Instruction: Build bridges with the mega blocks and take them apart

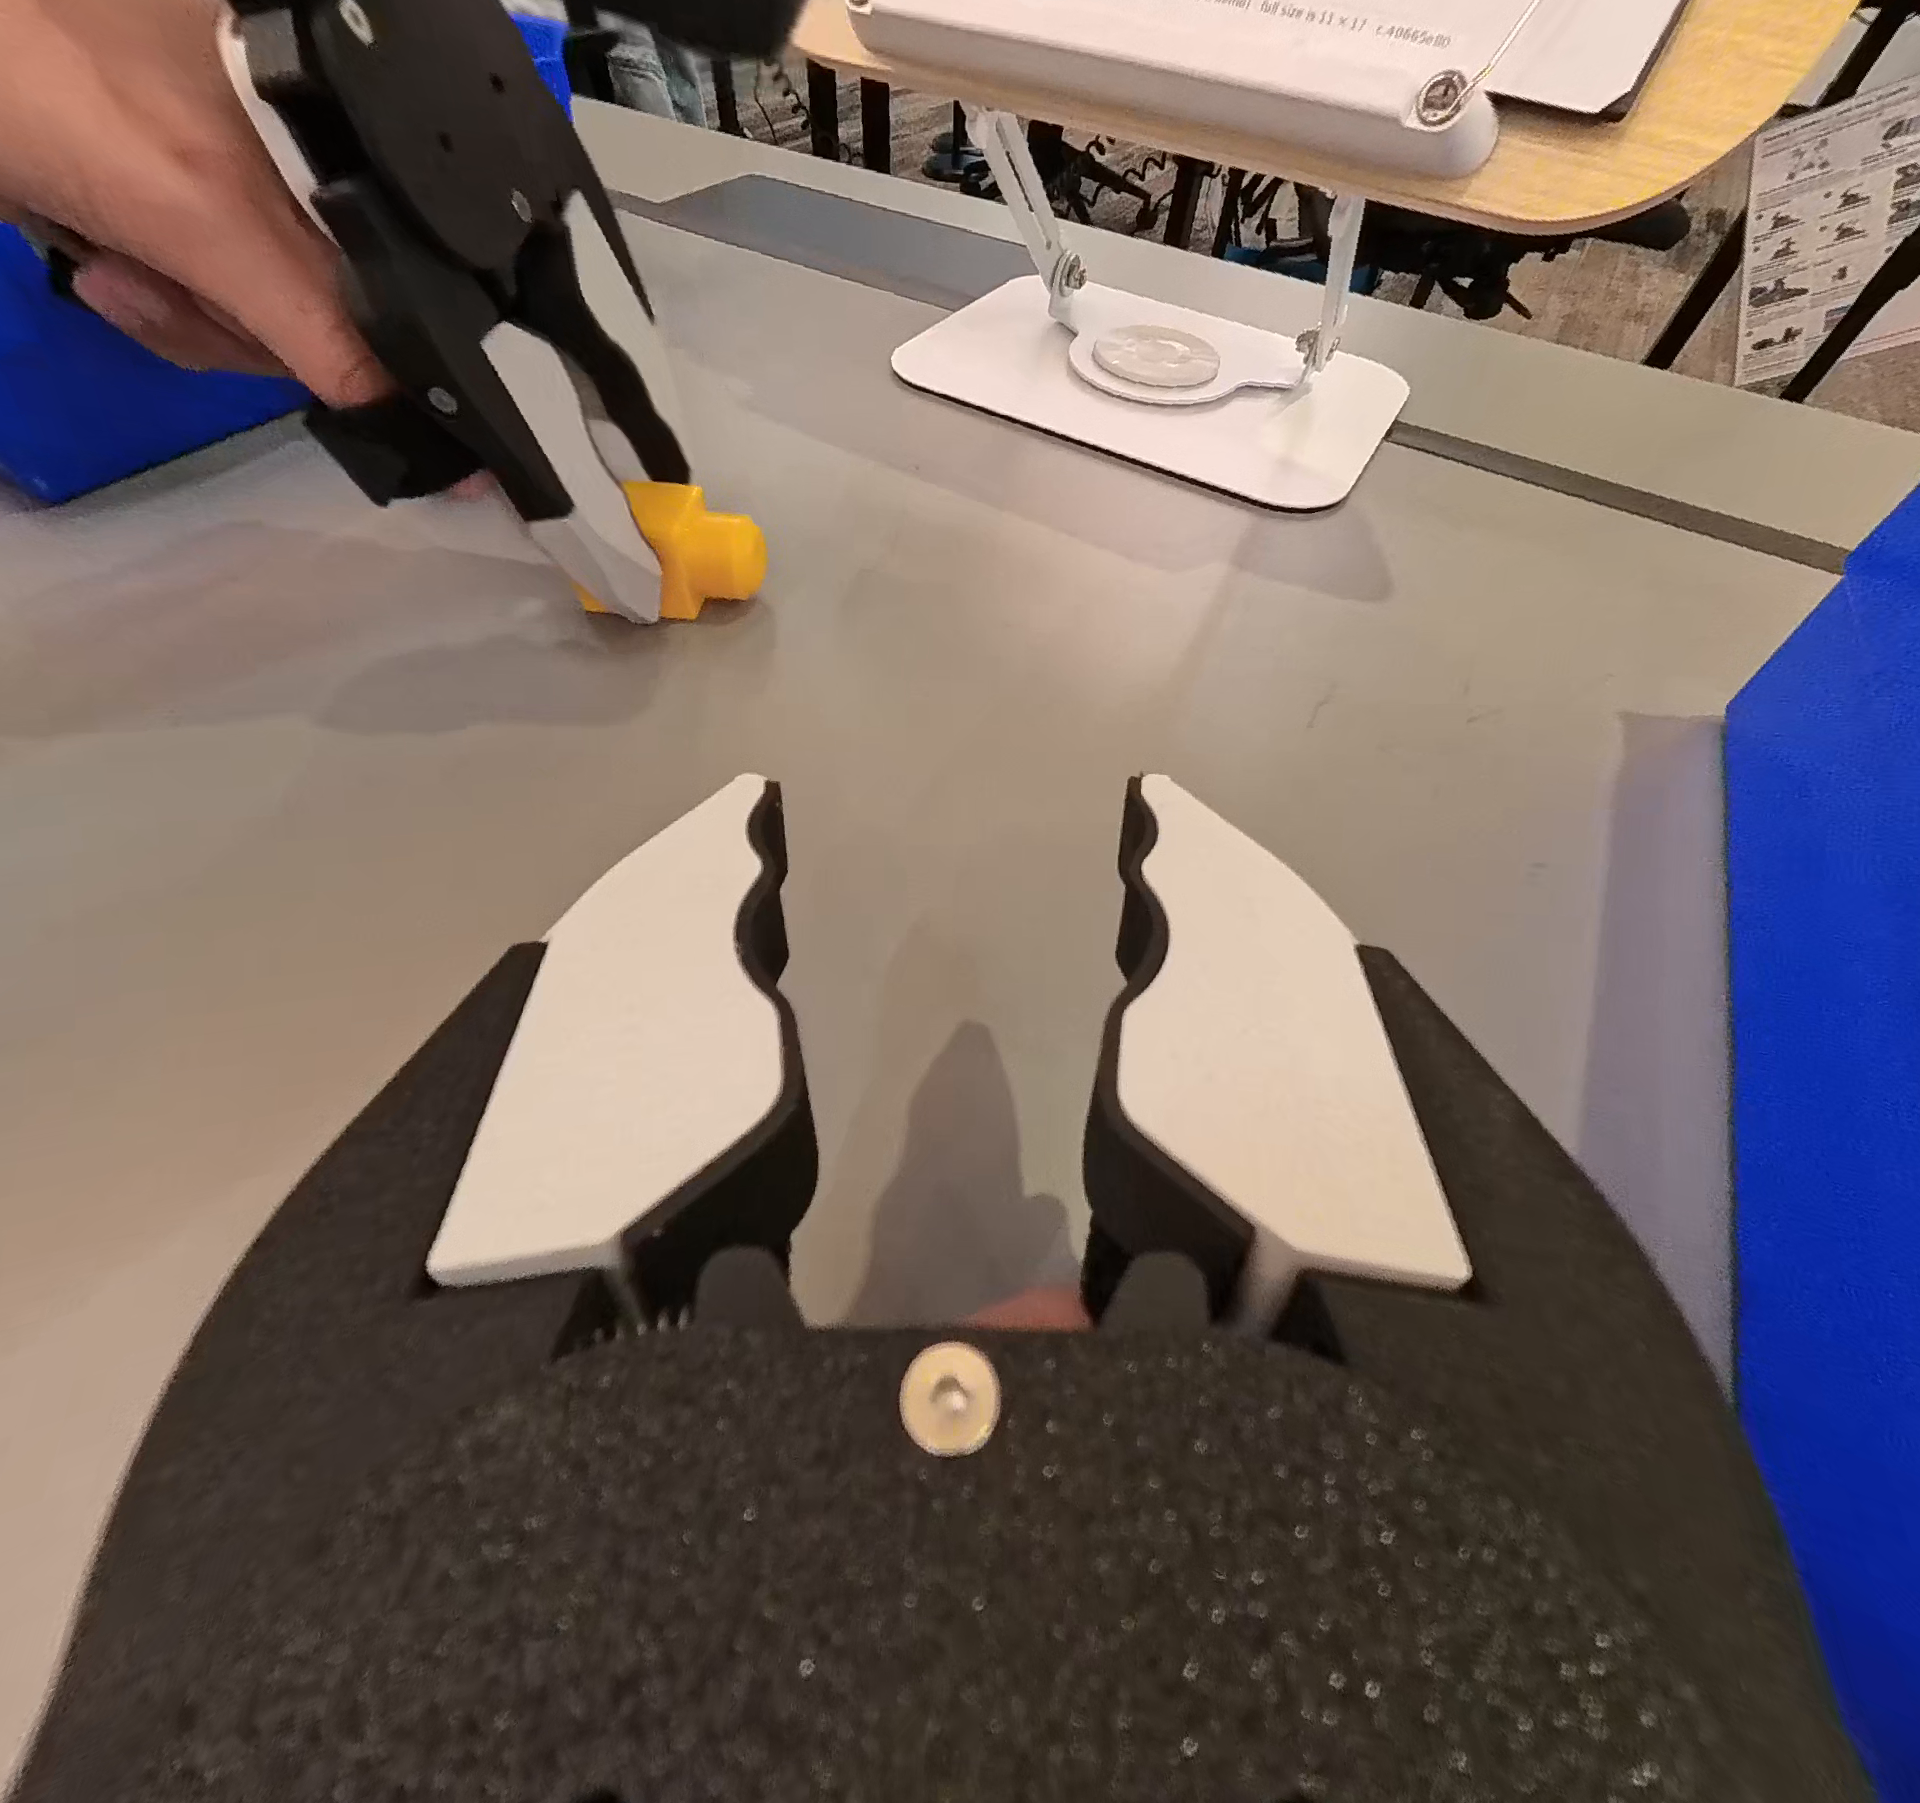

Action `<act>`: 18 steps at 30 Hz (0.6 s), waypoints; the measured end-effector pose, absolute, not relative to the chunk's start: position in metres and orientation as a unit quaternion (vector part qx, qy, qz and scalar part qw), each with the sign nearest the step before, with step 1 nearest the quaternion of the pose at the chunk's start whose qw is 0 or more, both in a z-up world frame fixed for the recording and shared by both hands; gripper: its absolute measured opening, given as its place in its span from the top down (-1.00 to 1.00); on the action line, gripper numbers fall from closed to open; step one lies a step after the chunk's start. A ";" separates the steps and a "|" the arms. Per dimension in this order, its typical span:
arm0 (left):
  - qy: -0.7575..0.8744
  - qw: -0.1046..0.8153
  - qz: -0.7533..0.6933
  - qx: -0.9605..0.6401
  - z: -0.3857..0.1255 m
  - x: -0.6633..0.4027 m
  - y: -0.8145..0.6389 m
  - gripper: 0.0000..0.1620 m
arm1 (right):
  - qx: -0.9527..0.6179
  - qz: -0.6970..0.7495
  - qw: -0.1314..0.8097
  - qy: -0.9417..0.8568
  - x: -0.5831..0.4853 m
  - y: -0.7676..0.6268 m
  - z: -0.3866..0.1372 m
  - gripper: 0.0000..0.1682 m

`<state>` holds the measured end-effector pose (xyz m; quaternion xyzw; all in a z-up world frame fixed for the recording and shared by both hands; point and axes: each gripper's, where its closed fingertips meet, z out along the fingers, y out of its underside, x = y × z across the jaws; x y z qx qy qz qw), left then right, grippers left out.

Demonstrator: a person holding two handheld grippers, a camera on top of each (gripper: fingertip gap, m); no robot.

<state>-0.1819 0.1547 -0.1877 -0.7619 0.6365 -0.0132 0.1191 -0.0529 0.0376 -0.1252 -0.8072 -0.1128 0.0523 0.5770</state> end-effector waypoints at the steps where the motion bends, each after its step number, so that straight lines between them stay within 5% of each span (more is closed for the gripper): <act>1: 0.629 0.129 -0.017 -0.766 -0.183 -0.183 0.155 0.36 | -0.807 0.053 0.577 -0.113 -0.053 0.038 -0.125 0.27; 9: 0.354 0.430 -0.141 -0.819 -0.042 -0.282 0.142 0.27 | -0.804 0.053 0.581 -0.111 -0.052 0.037 -0.124 0.27; 18: 0.171 0.399 -0.191 -0.880 -0.036 -0.434 0.251 0.20 | -0.817 0.058 0.562 -0.117 -0.054 0.039 -0.130 0.27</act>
